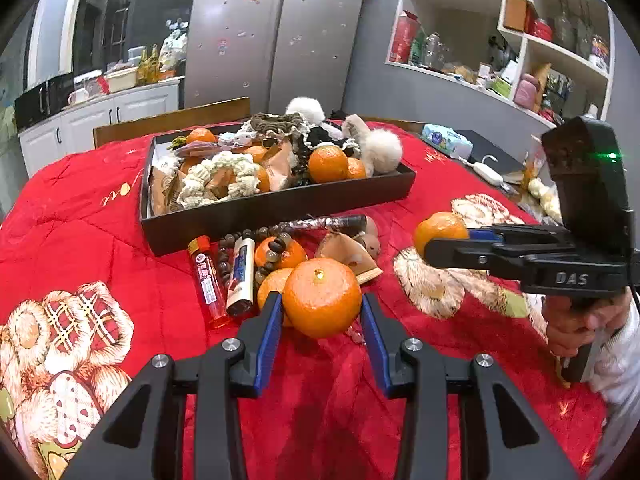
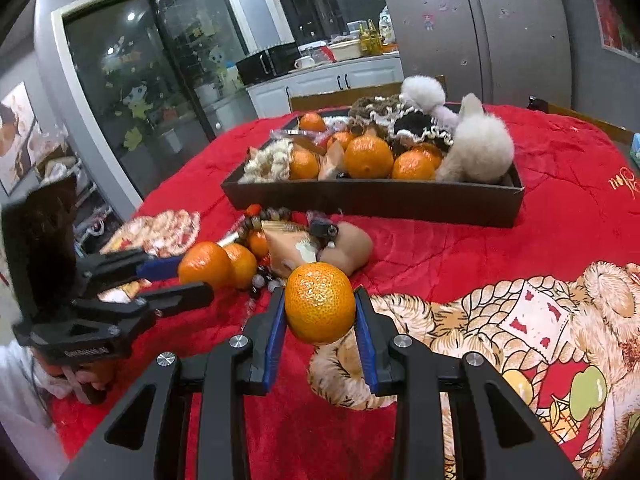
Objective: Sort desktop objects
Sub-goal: 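Lift the orange with the right tool while the left tool lifts its orange, then carry both held oranges over the black box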
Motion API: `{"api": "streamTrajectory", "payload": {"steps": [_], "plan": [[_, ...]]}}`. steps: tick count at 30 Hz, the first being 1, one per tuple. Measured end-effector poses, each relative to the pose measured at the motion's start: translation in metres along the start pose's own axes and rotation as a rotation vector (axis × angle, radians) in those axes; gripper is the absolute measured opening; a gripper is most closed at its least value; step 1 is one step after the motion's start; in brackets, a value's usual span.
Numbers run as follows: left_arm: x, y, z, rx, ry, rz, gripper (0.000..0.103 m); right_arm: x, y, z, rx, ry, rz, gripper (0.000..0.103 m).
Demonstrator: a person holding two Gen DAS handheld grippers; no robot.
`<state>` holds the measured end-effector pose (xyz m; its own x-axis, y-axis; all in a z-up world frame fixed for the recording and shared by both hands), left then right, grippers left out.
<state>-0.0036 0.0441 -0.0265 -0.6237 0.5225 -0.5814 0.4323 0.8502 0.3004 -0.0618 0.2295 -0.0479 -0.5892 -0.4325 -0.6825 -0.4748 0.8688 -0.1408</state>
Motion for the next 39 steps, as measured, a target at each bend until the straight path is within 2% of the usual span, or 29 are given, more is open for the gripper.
{"api": "streamTrajectory", "payload": {"steps": [10,14,20,29,39], "plan": [[-0.025,-0.007,-0.023,-0.04,0.055,0.007,0.041,-0.029,-0.009,-0.024,0.059,0.086,-0.026,0.032],[-0.035,-0.007,-0.036,-0.045,0.074,0.019,0.041,-0.041,-0.019,-0.034,0.047,0.113,-0.025,0.032],[-0.048,0.001,-0.044,-0.002,0.104,0.02,0.041,-0.049,-0.031,-0.047,0.031,0.135,-0.019,0.032],[-0.046,-0.004,-0.052,0.011,0.086,0.009,0.041,-0.055,-0.028,-0.064,0.022,0.136,0.018,0.032],[-0.028,-0.009,-0.085,0.032,0.071,-0.009,0.041,-0.051,-0.018,-0.083,0.016,0.146,0.029,0.032]]}}
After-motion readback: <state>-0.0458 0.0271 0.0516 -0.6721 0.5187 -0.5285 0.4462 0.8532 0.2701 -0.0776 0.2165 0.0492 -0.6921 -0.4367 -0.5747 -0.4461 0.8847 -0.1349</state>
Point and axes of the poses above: each gripper's, at about its wrist camera, not at the fingertips, and x roughly the way its jaws point, y to its right, z to its underside, the point moved 1 cm from there along x, roughly the way its jaws point, and after that the axes turned 12 degrees about z, right-handed, at the moved point
